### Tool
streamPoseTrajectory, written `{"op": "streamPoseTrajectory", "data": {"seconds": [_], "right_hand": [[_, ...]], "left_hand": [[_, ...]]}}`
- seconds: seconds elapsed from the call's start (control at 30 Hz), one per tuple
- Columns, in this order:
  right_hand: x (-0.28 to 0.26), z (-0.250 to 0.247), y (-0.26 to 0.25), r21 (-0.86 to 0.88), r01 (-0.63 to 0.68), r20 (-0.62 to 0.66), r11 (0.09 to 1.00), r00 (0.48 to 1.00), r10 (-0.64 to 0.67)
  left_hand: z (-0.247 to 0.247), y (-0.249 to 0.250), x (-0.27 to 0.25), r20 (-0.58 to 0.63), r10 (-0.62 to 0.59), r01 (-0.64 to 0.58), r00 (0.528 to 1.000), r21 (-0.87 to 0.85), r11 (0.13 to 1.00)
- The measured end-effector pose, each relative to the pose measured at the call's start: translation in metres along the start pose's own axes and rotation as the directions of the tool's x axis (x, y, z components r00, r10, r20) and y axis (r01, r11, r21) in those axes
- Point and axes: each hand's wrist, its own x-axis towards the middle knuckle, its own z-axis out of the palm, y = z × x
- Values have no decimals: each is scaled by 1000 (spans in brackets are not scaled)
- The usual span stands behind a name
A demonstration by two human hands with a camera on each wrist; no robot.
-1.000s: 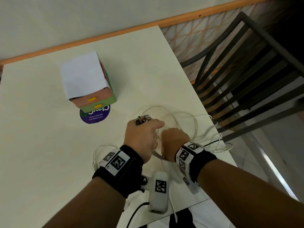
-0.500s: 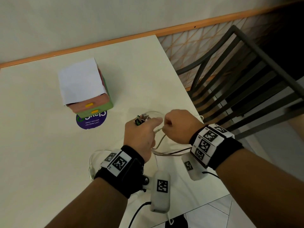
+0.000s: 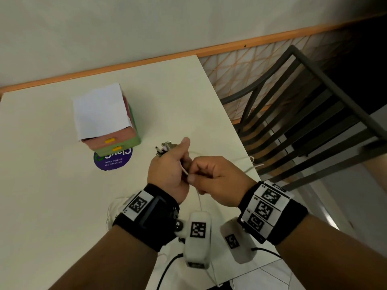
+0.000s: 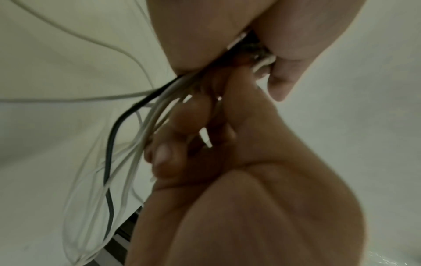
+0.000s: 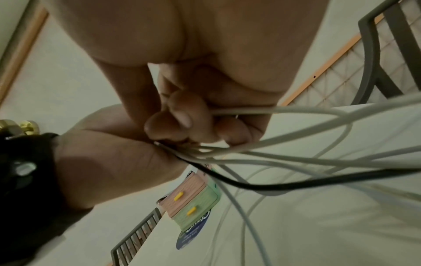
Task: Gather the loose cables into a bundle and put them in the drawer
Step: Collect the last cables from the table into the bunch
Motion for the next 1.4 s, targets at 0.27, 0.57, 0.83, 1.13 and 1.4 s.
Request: {"op": "streamPoseTrajectory", "data": {"seconds": [0.27, 0.57, 0.83, 1.13, 1.4], "right_hand": [[9, -49, 19, 155, -102, -288, 983, 947, 143], [36, -63, -1, 568, 22, -390, 823, 887, 245], [49, -28, -20, 322, -34, -237, 946, 965, 115], [76, -32, 3, 693, -254, -182, 675, 844, 505], [102, 9, 48, -730, -178, 41, 660, 952, 302]], "left_hand": [[-11, 24, -23, 295, 110, -138, 949, 75, 988], [-27, 25, -25, 196, 463, -488, 864, 548, 679], [-26, 35, -32, 282, 337, -438, 898, 510, 740], [-39, 32, -53, 252, 281, -353, 926, 310, 883], [-42, 30, -52, 275, 288, -374, 917, 345, 861]]}}
